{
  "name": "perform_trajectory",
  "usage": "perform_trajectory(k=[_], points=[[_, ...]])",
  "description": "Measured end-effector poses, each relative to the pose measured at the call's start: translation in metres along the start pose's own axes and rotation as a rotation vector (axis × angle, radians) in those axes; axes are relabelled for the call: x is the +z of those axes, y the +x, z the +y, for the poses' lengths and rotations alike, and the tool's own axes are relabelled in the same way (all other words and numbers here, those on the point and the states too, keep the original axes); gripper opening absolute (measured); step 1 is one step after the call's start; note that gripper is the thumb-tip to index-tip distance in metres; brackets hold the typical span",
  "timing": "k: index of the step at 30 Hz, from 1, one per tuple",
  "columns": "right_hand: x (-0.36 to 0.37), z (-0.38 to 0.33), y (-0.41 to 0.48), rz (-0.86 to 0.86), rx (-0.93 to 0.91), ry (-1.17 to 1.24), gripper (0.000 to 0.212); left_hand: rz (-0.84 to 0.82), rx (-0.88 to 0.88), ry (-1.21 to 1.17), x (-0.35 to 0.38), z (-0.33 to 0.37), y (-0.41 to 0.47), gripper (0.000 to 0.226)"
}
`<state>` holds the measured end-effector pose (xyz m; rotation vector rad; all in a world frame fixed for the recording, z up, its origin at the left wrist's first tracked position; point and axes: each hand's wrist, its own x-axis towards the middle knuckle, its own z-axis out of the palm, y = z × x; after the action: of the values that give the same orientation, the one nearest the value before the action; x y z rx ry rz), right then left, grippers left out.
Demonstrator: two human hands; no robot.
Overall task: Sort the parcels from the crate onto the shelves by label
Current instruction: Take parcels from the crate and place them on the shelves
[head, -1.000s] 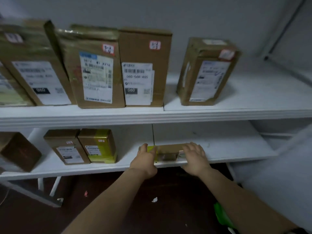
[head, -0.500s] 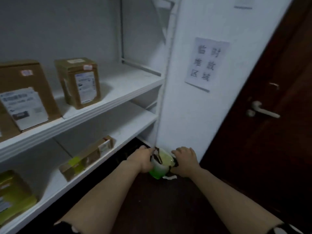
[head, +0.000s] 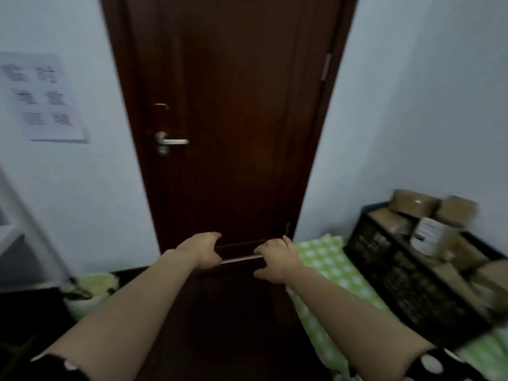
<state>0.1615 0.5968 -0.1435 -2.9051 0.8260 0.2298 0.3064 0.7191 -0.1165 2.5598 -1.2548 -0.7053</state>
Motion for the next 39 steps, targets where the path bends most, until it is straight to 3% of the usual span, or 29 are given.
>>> perform_trajectory(k=[7, 15, 24, 29, 31, 33, 36, 39], points=[[0.009, 0.224, -0.127, -0.032, 0.418, 0.122, 0.056, -0.164, 0.319, 0.155, 0.099, 0.218, 0.034, 0.068], [0.025, 0.351, -0.198, -0.011, 0.645, 0.286, 0.045, -0.286, 0.517, 0.285, 0.155, 0.367, 0.078, 0.069], [0.038, 0.477, -0.175, 0.145, 0.925, 0.549, 0.045, -0.367, 0.639, 0.287, 0.206, 0.486, 0.193, 0.051], [0.035, 0.536, -0.117, 0.223, 0.97, 0.614, 0.047, -0.216, 0.62, 0.109, 0.222, 0.533, 0.281, 0.034], [0.031, 0.567, -0.091, 0.276, 0.986, 0.615, 0.046, -0.06, 0.608, 0.066, 0.224, 0.556, 0.32, 0.04], [0.029, 0.595, -0.067, 0.325, 1.008, 0.623, 0.044, 0.029, 0.575, 0.058, 0.22, 0.577, 0.358, 0.063], [0.03, 0.622, -0.04, 0.431, 1.043, 0.613, 0.042, 0.13, 0.656, 0.227, 0.216, 0.598, 0.408, 0.1], [0.033, 0.63, -0.021, 0.59, 1.048, 0.568, 0.043, 0.13, 0.755, 0.389, 0.23, 0.605, 0.442, 0.121]])
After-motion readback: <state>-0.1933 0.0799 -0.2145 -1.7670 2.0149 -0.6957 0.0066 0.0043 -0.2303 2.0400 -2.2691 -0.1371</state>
